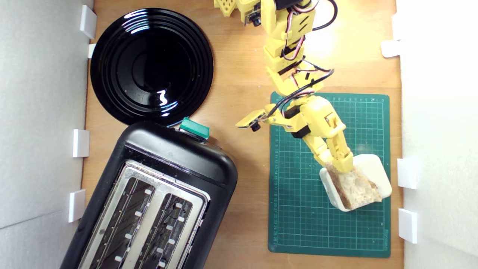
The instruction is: Pick bread and place in toaster
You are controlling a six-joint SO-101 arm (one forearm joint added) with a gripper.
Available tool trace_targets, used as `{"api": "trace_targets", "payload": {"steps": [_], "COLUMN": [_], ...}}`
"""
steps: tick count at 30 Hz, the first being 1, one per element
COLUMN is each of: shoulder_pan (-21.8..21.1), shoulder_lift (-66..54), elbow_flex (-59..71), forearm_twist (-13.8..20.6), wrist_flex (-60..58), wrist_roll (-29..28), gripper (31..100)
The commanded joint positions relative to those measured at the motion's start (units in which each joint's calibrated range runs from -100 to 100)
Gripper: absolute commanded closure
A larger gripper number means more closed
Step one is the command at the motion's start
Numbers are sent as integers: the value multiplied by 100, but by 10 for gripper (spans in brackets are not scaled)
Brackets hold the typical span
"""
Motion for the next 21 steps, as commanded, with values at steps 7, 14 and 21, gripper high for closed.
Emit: {"api": "trace_targets", "payload": {"steps": [7,14,21], "shoulder_pan": [36,44,52], "shoulder_lift": [-2916,-4963,-5787], "elbow_flex": [-194,-603,-2401], "forearm_twist": [-40,-31,-13], "wrist_flex": [2359,4492,7026], "wrist_roll": [-16,36,523], "gripper": [761,763,763]}}
